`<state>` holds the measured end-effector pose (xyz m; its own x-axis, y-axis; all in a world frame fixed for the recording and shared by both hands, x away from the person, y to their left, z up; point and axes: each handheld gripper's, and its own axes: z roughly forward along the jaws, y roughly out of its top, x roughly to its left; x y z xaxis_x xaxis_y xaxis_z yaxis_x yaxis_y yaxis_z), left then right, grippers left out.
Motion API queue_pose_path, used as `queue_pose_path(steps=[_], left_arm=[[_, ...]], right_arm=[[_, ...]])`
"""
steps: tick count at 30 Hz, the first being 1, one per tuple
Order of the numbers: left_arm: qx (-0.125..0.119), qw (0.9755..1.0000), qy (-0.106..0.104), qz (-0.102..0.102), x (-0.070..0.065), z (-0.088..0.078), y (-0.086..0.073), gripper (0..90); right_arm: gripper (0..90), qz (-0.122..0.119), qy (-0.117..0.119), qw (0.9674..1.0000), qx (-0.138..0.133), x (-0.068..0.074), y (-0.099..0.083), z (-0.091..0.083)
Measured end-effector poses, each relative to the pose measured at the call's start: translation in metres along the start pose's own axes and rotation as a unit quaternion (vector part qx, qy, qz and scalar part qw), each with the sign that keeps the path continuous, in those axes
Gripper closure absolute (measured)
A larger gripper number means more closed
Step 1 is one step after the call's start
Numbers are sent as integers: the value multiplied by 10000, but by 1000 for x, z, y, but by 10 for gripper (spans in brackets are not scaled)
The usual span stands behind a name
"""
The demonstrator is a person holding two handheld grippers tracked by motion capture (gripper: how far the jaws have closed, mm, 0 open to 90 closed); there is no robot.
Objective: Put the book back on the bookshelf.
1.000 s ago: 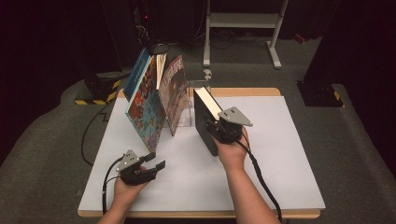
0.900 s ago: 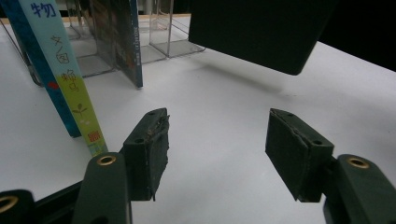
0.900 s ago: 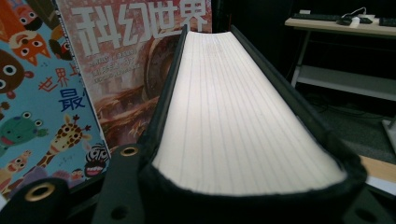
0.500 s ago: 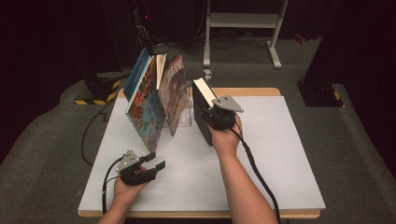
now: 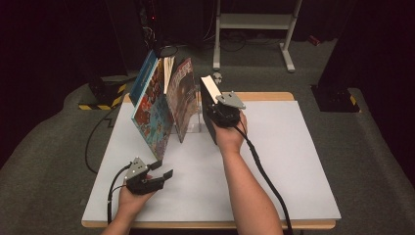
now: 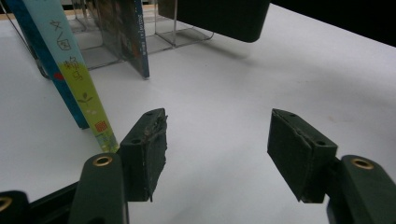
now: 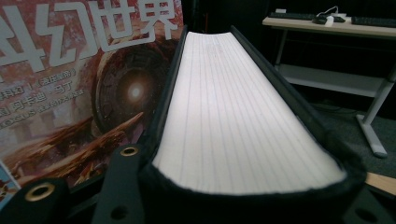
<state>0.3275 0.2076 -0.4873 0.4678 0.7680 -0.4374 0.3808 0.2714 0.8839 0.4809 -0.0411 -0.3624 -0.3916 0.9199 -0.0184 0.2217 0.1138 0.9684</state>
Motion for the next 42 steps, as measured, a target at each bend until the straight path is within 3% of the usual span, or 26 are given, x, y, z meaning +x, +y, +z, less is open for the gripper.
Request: queue_pose_path(steps=[4,20,28,42], left_arm=[[-10,9999,-119,59,0,-2,0,342],[14,9998,-181,75,-1,-2,-1,308],[34,9998,-189,87,-1,-2,-1,307],[67,9996,-227,124,-2,-2,-3,306]], right_arm=[[534,26,-31,10000,17,0,1,9],[534,72,-301,9995,55,2,9,44],[534,209,-423,9988,119,-1,7,56],[533,72,-630,9979,149,8,3,72]])
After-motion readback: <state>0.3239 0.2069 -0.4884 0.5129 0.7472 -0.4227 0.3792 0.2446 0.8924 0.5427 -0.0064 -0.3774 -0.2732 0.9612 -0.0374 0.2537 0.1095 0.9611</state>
